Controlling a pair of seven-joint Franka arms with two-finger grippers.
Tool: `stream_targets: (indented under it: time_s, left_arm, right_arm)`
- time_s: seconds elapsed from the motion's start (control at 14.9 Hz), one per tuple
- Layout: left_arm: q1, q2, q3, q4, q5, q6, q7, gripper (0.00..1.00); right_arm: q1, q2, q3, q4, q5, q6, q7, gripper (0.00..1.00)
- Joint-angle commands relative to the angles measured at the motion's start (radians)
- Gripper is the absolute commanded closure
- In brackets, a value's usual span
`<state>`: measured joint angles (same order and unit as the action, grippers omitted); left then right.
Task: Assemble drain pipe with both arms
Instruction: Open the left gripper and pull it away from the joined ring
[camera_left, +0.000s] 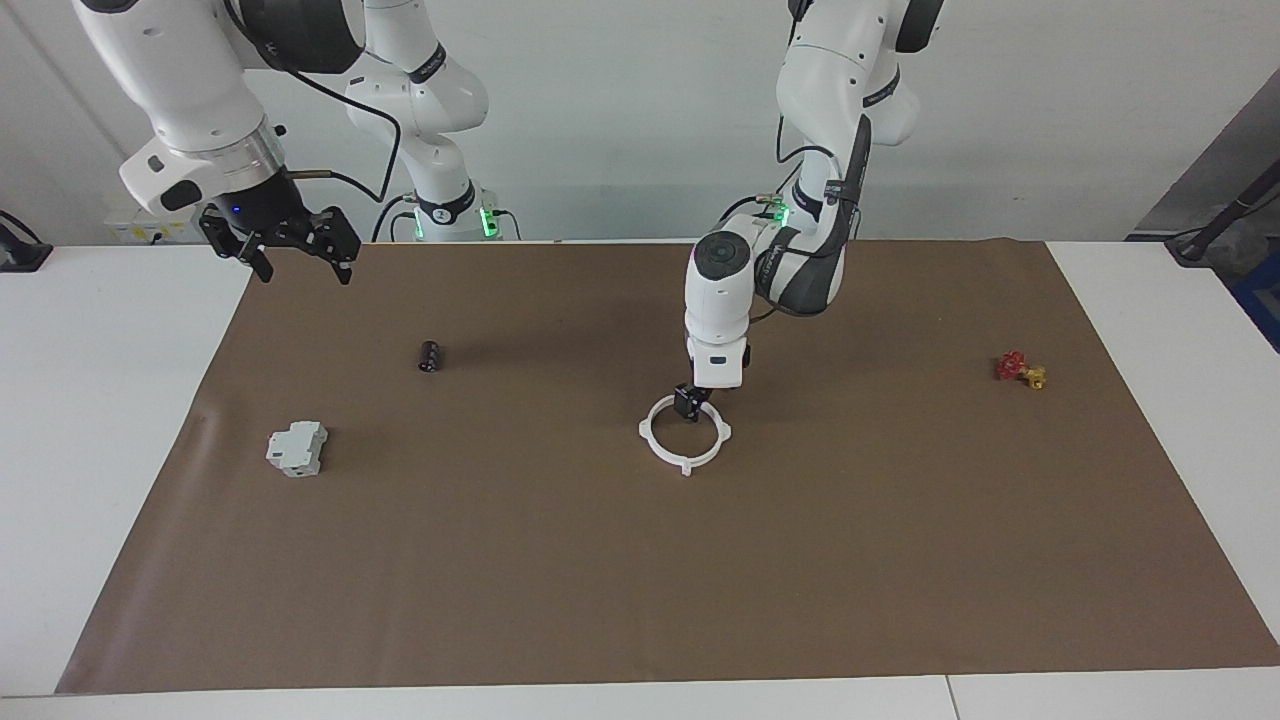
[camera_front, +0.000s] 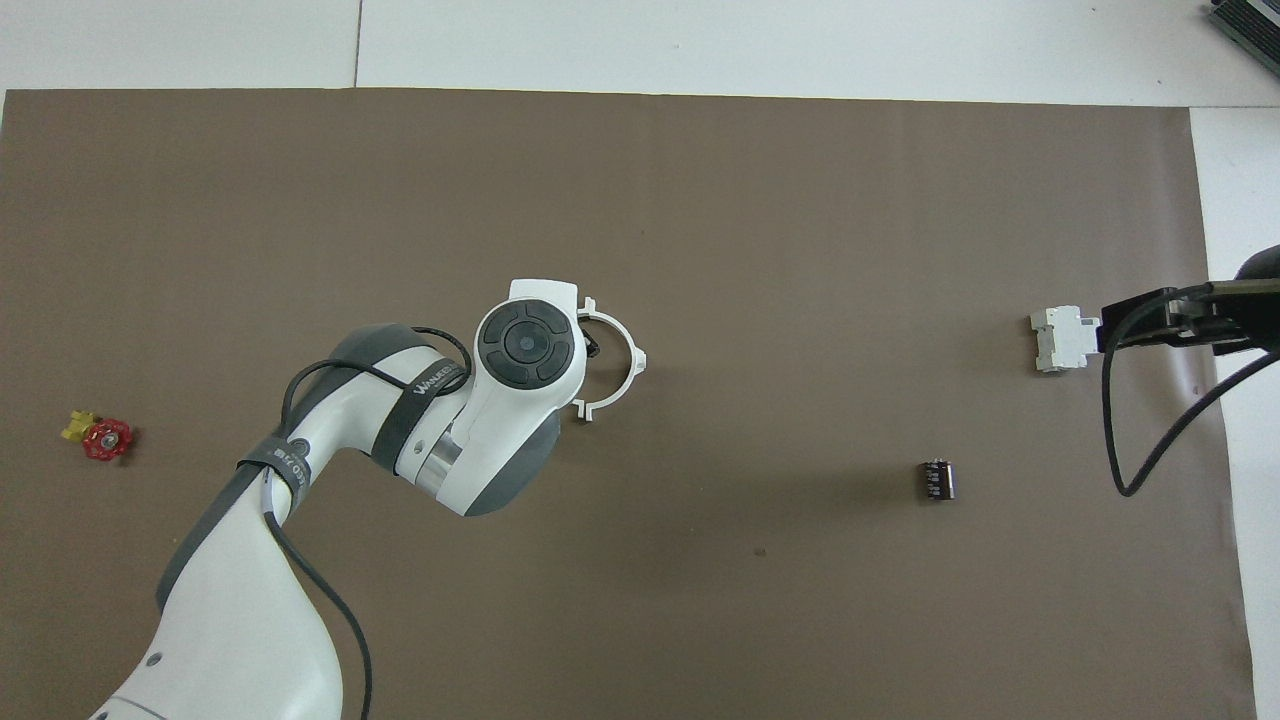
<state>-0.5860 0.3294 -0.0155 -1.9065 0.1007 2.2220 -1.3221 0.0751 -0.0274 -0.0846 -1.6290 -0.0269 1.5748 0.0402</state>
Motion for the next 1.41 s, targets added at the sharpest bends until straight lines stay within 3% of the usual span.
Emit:
stream_targets:
  time_s: [0.0,0.54,1.0,1.34]
  left_arm:
    - [0.017,-0.067,0.008,0.006,0.019,-0.074,0.000,0.03]
    - [0.115,-0.193,0.009,0.003,0.017,-0.252,0.314,0.00]
    - [0.267,-0.291,0.009,-0.029,0.017,-0.383,0.645,0.00]
    - [0.429,-0.369,0.009,-0.086,0.017,-0.386,0.927,0.00]
  right_arm:
    - [-0.006,-0.011,0.002,-0.012,0.004,0.016,-0.011,0.00]
    - [-0.006,-0.011,0.002,-0.012,0.004,0.016,-0.011,0.00]
    - [-0.006,-0.011,0.002,-0.012,0.004,0.016,-0.011,0.00]
    - [-0.006,-0.011,0.002,-0.012,0.004,0.016,-0.011,0.00]
